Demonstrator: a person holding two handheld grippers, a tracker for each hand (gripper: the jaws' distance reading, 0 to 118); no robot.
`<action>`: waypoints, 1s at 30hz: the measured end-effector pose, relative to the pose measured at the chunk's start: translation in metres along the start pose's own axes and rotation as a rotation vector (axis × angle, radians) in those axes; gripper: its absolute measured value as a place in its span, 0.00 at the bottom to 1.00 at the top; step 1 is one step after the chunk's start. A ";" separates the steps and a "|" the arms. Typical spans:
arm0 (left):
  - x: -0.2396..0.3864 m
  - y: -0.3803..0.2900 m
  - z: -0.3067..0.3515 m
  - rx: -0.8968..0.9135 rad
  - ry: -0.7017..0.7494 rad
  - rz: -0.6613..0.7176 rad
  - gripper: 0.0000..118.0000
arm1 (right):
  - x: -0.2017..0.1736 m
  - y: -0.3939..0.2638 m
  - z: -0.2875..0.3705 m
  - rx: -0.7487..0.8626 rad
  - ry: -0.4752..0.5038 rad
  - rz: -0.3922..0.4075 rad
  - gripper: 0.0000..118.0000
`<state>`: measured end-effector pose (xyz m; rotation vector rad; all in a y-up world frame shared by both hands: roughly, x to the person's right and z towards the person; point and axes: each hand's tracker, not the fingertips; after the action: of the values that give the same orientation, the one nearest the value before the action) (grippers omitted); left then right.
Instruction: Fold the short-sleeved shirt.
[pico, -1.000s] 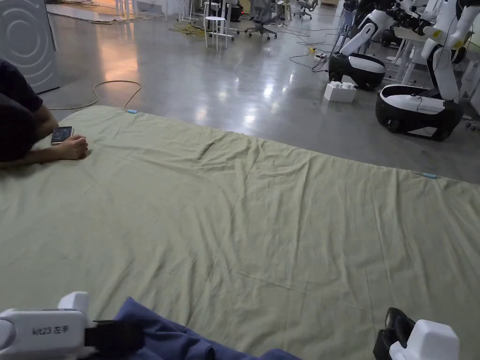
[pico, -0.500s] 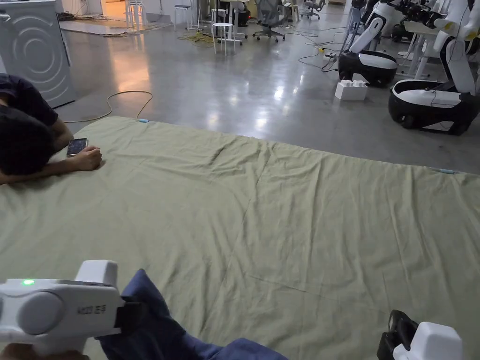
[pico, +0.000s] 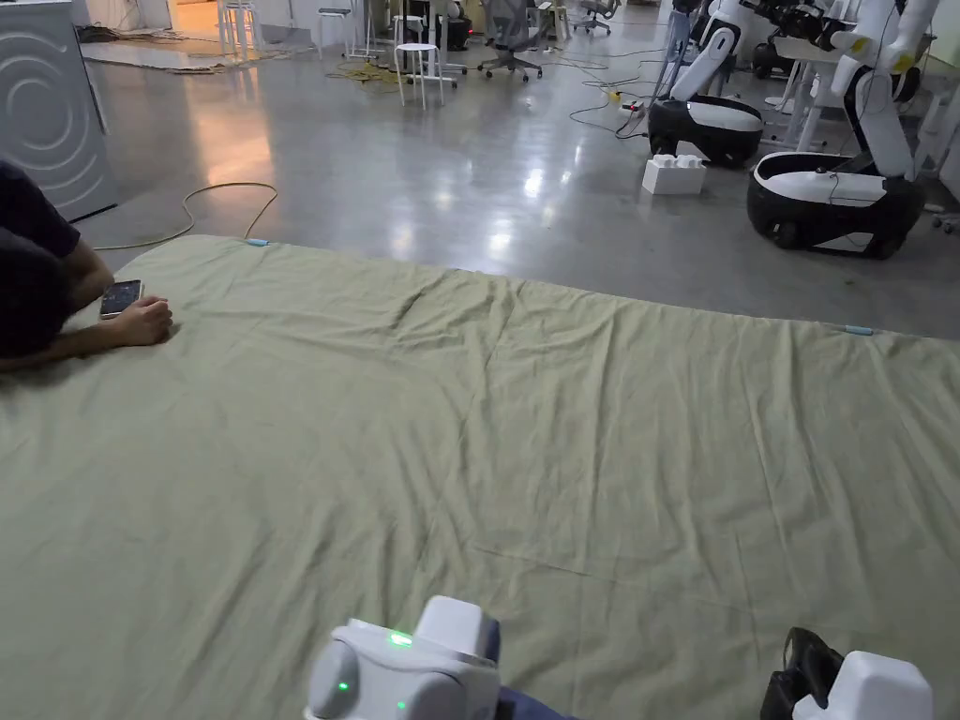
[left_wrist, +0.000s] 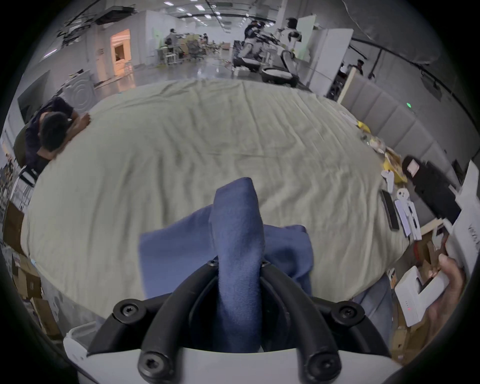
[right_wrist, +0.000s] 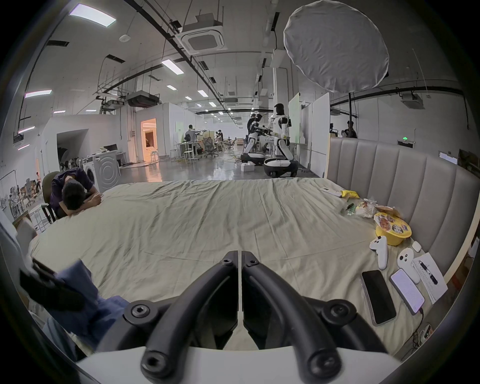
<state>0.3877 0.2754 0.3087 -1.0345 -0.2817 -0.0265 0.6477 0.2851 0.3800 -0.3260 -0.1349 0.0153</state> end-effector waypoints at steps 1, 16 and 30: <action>0.006 -0.002 -0.007 -0.024 -0.020 0.001 0.13 | 0.001 0.000 0.001 -0.001 -0.004 -0.001 0.02; -0.010 -0.011 -0.025 -0.031 -0.304 0.230 0.66 | 0.015 -0.007 0.011 -0.017 -0.036 0.005 0.02; -0.016 -0.037 -0.065 -0.098 -0.391 0.314 0.16 | 0.006 -0.010 0.005 -0.031 -0.021 0.007 0.02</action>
<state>0.3811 0.1998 0.3051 -1.1693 -0.4725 0.4537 0.6529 0.2778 0.3888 -0.3570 -0.1548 0.0240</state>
